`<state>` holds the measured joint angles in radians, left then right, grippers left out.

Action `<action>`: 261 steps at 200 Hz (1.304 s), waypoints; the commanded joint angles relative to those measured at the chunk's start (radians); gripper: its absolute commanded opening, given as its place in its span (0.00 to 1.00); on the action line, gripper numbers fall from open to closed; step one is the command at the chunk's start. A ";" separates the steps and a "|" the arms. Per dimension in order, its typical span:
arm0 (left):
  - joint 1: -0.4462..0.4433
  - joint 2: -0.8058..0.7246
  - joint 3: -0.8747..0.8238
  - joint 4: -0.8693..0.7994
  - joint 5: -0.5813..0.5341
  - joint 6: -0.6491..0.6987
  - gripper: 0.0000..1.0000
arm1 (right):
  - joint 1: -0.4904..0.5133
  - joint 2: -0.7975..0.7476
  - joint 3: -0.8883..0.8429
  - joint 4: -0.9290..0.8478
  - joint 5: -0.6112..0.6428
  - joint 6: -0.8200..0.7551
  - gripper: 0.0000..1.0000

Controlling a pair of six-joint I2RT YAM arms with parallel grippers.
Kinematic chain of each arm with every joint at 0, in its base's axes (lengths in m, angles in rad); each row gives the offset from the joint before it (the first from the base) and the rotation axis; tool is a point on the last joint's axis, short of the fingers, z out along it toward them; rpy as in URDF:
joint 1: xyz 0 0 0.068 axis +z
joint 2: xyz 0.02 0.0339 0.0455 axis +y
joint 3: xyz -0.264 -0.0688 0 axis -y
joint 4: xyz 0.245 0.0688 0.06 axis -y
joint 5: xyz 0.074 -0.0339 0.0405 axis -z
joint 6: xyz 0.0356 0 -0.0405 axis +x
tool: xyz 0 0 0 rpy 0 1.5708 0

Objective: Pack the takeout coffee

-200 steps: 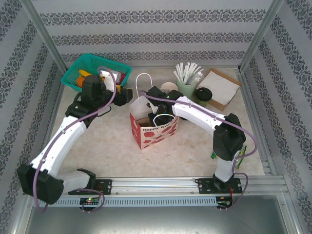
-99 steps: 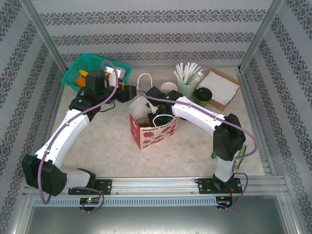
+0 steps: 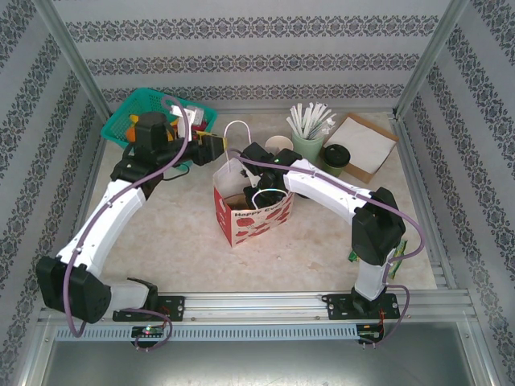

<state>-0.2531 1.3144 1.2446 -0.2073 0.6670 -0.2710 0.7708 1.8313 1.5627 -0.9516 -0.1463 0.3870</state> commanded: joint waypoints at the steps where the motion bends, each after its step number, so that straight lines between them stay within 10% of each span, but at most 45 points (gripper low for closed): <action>1: 0.008 0.046 0.058 0.024 0.040 -0.010 0.43 | 0.016 -0.012 0.004 0.014 0.011 0.003 0.00; 51: 0.007 0.052 0.042 0.068 0.017 -0.062 0.00 | 0.020 0.009 -0.018 0.053 0.074 0.036 0.00; 182: 0.007 0.034 0.042 0.023 -0.088 -0.125 0.00 | 0.022 0.126 -0.083 0.101 0.115 0.025 0.00; 261: 0.008 0.054 0.050 0.000 -0.092 -0.116 0.00 | 0.023 0.095 -0.173 0.223 0.140 0.029 0.31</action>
<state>-0.2531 1.3643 1.2537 -0.1947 0.5846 -0.3847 0.7837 1.9347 1.4117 -0.7555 -0.0307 0.4171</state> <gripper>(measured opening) 0.051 0.241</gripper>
